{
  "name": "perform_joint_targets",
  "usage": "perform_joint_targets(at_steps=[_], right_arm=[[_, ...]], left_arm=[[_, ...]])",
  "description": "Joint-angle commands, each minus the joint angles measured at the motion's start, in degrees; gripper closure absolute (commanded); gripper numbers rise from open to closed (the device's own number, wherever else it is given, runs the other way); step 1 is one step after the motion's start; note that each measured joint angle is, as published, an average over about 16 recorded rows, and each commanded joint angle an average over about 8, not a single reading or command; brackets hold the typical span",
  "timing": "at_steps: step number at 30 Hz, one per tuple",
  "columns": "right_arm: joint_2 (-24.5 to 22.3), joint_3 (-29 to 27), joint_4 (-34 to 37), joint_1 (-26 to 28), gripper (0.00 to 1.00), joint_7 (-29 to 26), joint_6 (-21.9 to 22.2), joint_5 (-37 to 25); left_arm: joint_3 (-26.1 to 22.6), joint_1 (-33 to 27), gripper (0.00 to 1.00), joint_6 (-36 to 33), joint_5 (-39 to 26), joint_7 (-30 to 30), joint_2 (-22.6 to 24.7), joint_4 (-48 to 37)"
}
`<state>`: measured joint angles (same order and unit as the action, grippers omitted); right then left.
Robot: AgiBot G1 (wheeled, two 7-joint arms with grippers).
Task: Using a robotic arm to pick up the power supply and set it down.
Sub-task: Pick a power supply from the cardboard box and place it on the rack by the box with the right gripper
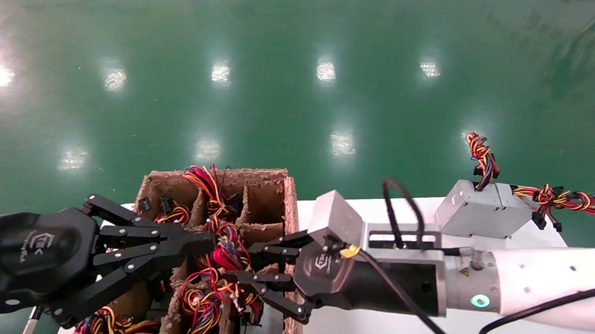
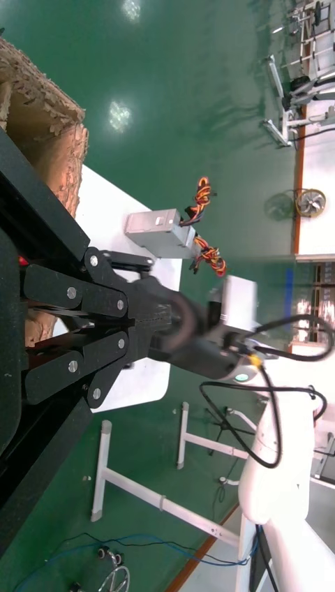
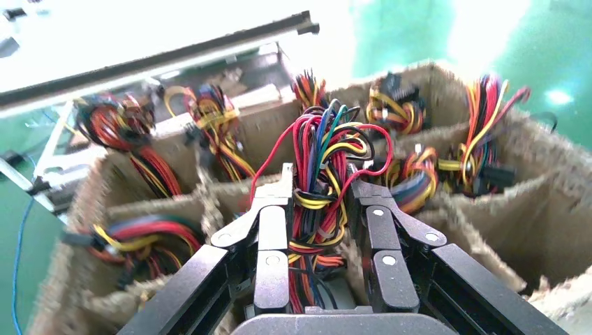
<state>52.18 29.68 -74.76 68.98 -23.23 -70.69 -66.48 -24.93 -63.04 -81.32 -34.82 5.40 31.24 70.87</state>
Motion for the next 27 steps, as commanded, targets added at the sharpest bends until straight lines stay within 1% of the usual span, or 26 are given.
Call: perform_joint_targets(at_steps=[1,9,13,22,27], right_arm=[[-0.5,-0.4,-1.1,0.2,1.0,-1.1,-0.2,1.0],[-4.5,-3.3,-2.1,1.5,1.0,-4.2,-2.5,6.2],[-6.1,-5.0,-2.0,1.5,1.0,-5.8,-3.0,9.6],[-6.5,-9.4,0.8,2.0,1.0,-11.0,-2.2,19.7],[-6.3,-11.3,3.9,3.8,1.0,-12.2,-0.6,22.3]], left_arm=[[0.0,0.0,1.0,0.0,0.0,0.0,0.0,0.0],[0.0,0.0,1.0,0.0,0.0,0.0,0.0,0.0],[0.0,0.0,1.0,0.0,0.0,0.0,0.0,0.0],[0.0,0.0,1.0,0.0,0.0,0.0,0.0,0.0],[0.0,0.0,1.0,0.0,0.0,0.0,0.0,0.0]])
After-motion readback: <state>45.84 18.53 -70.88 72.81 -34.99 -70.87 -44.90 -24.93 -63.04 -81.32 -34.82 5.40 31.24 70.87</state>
